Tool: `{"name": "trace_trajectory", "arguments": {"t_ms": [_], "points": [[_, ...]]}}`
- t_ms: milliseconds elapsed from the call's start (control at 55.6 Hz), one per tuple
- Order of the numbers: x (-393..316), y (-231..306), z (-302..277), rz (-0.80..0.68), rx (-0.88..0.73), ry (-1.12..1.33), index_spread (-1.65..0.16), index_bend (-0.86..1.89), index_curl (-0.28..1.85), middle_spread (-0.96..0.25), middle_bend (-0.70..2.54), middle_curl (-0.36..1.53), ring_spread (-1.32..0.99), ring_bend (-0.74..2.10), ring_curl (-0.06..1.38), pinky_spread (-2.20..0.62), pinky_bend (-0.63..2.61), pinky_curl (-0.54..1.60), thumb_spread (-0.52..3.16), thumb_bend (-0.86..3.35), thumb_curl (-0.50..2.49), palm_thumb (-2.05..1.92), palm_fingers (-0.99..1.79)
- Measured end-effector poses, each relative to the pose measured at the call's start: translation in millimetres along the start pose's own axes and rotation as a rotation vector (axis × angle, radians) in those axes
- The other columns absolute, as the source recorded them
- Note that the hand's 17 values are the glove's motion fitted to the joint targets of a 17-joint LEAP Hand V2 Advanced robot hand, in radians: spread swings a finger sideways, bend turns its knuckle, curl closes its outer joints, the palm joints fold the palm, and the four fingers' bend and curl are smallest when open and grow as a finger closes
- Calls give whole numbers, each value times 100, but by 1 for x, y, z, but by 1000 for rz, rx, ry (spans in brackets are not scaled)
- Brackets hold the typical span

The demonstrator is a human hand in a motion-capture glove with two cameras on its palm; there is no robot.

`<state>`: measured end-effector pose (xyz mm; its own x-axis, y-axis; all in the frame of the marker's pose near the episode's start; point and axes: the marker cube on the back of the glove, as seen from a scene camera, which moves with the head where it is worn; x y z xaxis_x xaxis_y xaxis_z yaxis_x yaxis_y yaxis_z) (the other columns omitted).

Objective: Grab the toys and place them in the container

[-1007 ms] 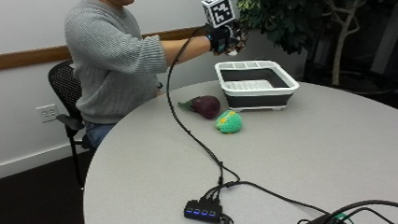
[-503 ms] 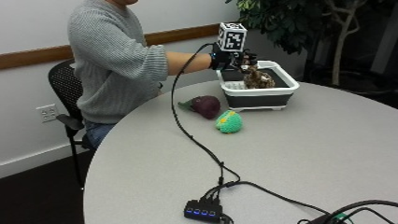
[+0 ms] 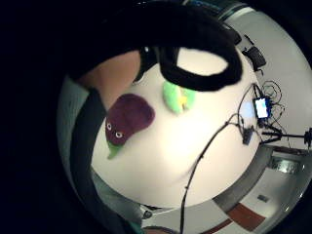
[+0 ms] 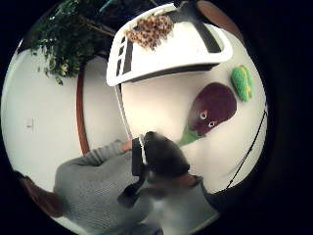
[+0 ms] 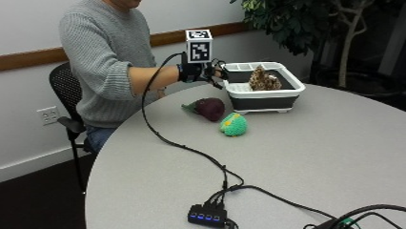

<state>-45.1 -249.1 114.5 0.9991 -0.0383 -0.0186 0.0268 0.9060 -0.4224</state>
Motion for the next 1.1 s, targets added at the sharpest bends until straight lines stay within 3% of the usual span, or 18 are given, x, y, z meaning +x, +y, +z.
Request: {"name": "trace_trajectory", "arguments": {"t_ms": [126,198,234,270,306,324,378,575,665,719,809,935,1007,1097], "points": [[-5,6,53,-17,-42,85,-39,23,39,-17,22,26,-14,34,31,5,91,31,121,-3,31,-3,26],[24,3,91,90,-67,408,-39,23,38,-20,28,29,-20,44,32,1,83,28,123,-3,31,-2,43],[21,1,112,99,-89,391,-39,24,40,-21,29,30,-23,46,34,-1,81,28,123,-2,31,-1,43],[8,0,132,62,-114,256,-39,27,42,-22,29,30,-24,43,34,-1,81,29,124,-2,31,-1,39],[3,-1,146,30,-121,185,-40,31,45,-23,20,29,-22,27,32,0,87,32,124,-2,31,-1,13],[1,-1,150,19,-116,178,-40,32,47,-22,16,29,-20,22,32,1,89,34,125,-2,31,-1,-1],[-5,-3,155,11,-101,200,-40,34,47,-22,15,29,-17,10,29,2,91,34,126,-2,31,-1,-9],[-1,-10,158,33,-51,179,-43,42,47,-20,14,27,-12,11,18,5,98,34,126,-1,32,1,-7],[3,-17,154,40,37,271,-43,45,49,-20,17,27,-12,19,19,4,101,35,131,1,34,5,3],[8,-23,151,47,95,379,-42,37,46,-21,28,31,-19,34,22,-4,95,31,143,11,38,20,32],[-4,-29,144,15,139,293,-42,35,47,-25,37,35,-32,57,28,-20,90,30,143,25,48,47,60],[-12,-27,132,-8,140,250,-44,61,61,-28,57,46,-48,67,37,-31,75,31,127,27,61,59,80],[-20,-22,96,-63,168,161,-43,69,69,-29,63,52,-53,72,41,-35,75,33,120,27,66,60,80],[-23,-22,5,-170,279,128,-41,74,74,-29,69,57,-58,77,45,-37,76,35,110,25,73,60,79]]}}
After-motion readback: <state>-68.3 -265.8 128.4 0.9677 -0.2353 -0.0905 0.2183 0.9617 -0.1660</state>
